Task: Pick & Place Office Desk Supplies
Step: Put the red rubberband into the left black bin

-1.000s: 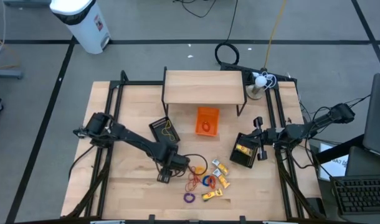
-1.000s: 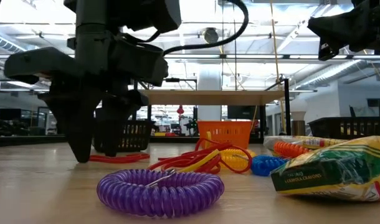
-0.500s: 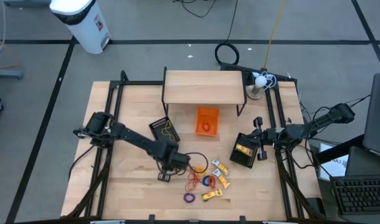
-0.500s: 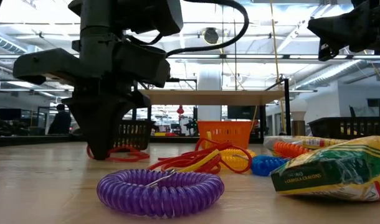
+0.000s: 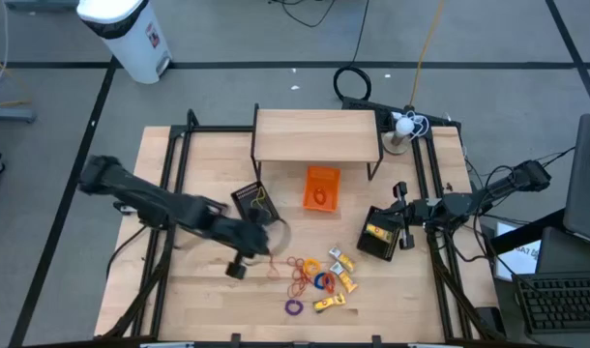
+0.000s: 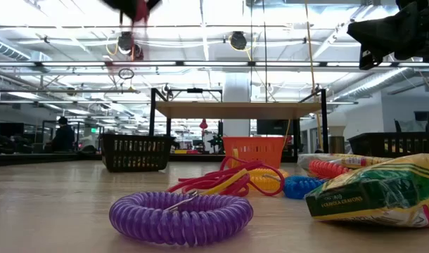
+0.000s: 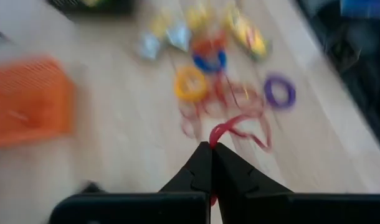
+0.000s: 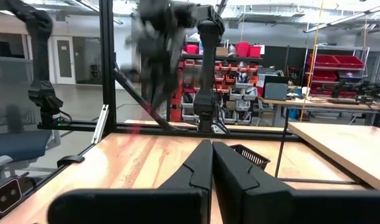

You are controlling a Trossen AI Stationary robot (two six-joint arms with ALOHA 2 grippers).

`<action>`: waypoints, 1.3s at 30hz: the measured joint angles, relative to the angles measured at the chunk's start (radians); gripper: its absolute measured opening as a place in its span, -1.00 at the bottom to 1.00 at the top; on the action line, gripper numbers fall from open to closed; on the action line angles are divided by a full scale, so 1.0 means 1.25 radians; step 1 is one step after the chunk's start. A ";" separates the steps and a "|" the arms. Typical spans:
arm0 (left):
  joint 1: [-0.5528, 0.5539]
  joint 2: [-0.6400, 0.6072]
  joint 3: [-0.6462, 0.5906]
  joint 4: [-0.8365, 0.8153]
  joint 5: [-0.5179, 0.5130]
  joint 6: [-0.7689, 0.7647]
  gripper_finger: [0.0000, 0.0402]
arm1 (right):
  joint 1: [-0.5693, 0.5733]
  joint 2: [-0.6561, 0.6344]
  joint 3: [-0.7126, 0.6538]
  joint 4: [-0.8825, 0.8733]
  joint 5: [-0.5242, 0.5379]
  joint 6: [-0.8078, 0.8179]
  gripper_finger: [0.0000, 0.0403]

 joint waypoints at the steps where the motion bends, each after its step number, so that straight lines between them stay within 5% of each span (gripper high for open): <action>1: -0.003 -0.038 -0.018 0.009 -0.023 -0.005 -0.98 | 0.000 0.000 0.000 0.000 0.000 0.002 -0.98; 10: -0.017 -0.413 -0.259 0.101 -0.198 -0.117 -0.99 | 0.000 0.000 0.000 -0.007 0.000 0.001 -0.98; 20: -0.016 -0.761 -0.590 0.293 -0.288 -0.164 -0.99 | 0.000 0.000 0.000 -0.006 0.001 0.007 -0.98; 28: -0.016 -0.914 -0.734 0.364 -0.303 -0.140 -0.99 | 0.000 0.000 0.000 -0.006 0.001 0.008 -0.98; 39: -0.016 -1.006 -0.762 0.352 -0.340 -0.120 -0.99 | 0.000 0.000 0.000 -0.007 0.002 0.008 -0.98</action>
